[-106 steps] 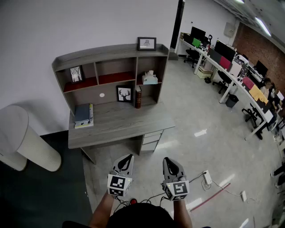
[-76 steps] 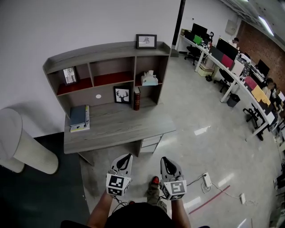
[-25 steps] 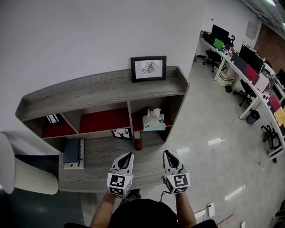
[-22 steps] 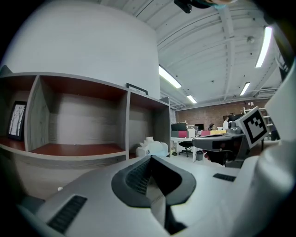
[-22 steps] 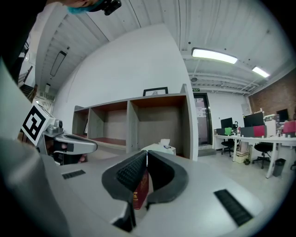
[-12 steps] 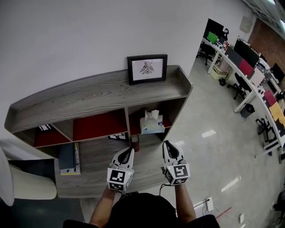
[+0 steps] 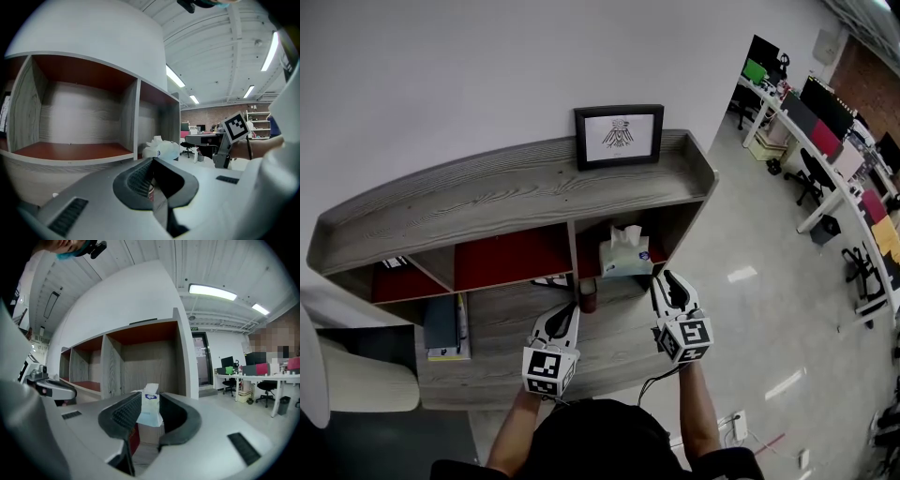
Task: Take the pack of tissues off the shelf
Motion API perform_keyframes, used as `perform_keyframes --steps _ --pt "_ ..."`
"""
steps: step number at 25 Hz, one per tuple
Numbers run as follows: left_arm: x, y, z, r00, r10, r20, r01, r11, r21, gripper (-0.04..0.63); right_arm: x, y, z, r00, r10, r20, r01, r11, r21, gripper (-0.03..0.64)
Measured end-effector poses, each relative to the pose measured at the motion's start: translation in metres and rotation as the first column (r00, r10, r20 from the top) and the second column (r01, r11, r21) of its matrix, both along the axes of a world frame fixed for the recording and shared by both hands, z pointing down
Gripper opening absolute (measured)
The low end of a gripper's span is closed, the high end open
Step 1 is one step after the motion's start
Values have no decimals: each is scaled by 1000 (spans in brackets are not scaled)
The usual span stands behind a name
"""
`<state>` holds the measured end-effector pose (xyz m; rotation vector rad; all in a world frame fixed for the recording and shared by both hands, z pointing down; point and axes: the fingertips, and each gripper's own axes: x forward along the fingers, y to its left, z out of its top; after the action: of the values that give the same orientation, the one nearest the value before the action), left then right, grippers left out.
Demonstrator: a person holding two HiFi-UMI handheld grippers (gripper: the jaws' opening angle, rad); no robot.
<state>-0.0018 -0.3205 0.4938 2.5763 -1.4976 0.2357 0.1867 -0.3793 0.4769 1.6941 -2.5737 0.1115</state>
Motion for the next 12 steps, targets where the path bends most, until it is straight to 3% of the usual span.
perform_keyframes --steps 6,12 --pt "1 0 3 1000 -7 5 7 1000 -7 8 -3 -16 22 999 -41 -13 41 998 -50 165" --pt "-5 3 7 999 -32 6 33 999 -21 8 -5 -31 42 999 -51 -11 50 992 -115 178"
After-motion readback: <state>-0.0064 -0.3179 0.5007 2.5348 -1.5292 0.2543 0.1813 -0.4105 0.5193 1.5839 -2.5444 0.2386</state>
